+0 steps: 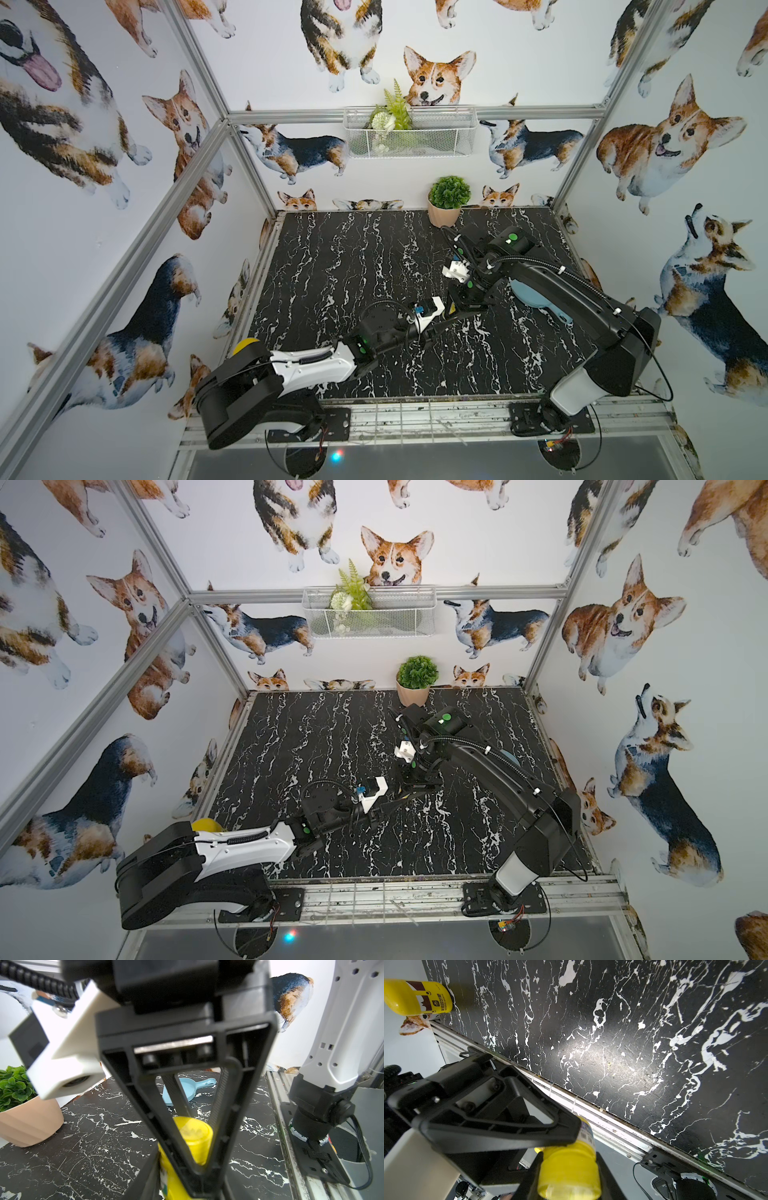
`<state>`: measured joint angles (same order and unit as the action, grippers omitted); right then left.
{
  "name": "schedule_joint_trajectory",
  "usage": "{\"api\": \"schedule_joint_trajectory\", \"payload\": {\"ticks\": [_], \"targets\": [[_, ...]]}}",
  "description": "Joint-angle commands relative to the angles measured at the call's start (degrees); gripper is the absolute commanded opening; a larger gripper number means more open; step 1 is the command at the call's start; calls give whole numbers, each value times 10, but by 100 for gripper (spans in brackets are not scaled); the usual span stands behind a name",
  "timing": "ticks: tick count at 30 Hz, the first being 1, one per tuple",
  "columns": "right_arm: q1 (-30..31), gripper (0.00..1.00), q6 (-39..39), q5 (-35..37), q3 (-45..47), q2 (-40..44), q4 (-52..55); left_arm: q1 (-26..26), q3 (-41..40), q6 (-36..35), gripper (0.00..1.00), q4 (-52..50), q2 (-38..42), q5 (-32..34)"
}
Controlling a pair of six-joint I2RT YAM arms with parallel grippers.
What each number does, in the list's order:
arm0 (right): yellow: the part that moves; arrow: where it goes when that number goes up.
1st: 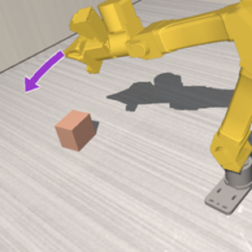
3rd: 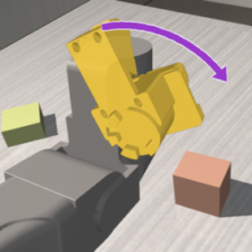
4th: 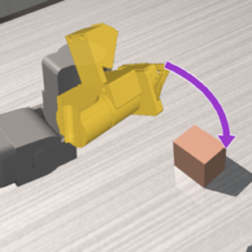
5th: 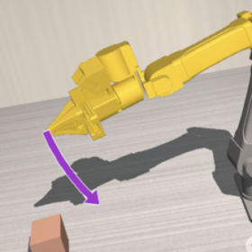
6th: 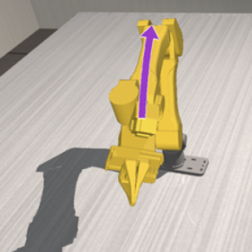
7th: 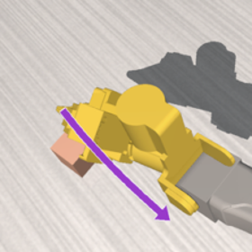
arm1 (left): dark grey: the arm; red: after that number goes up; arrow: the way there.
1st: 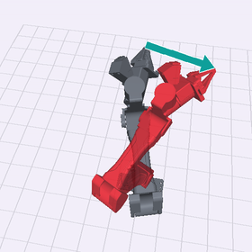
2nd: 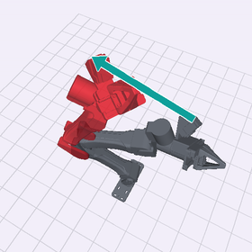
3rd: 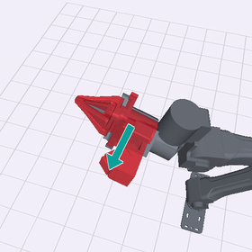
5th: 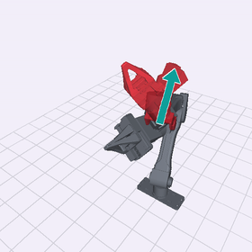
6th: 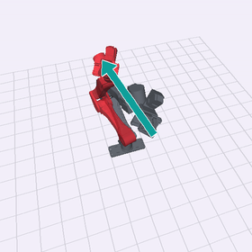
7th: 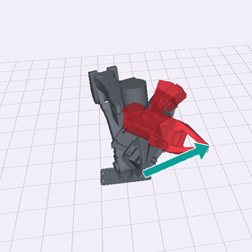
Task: Close the paint jar lid
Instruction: Screw the lid onto the paint jar.
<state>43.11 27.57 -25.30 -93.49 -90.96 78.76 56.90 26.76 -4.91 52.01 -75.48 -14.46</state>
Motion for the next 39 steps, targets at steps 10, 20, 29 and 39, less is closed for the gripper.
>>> {"api": "schedule_joint_trajectory", "payload": {"ticks": [10,20,29,39], "targets": [[0,37,-4,-25,-28,-5,9,0,6,1,25,-6,5,-13],[-16,59,-22,-26,-48,8,17,1,6,10,24,-6,17,-9],[-34,62,-121,35,-96,18,93,-23,11,77,24,16,35,-59],[-33,60,-187,2,-83,43,52,-38,17,136,24,34,35,-119]]}}
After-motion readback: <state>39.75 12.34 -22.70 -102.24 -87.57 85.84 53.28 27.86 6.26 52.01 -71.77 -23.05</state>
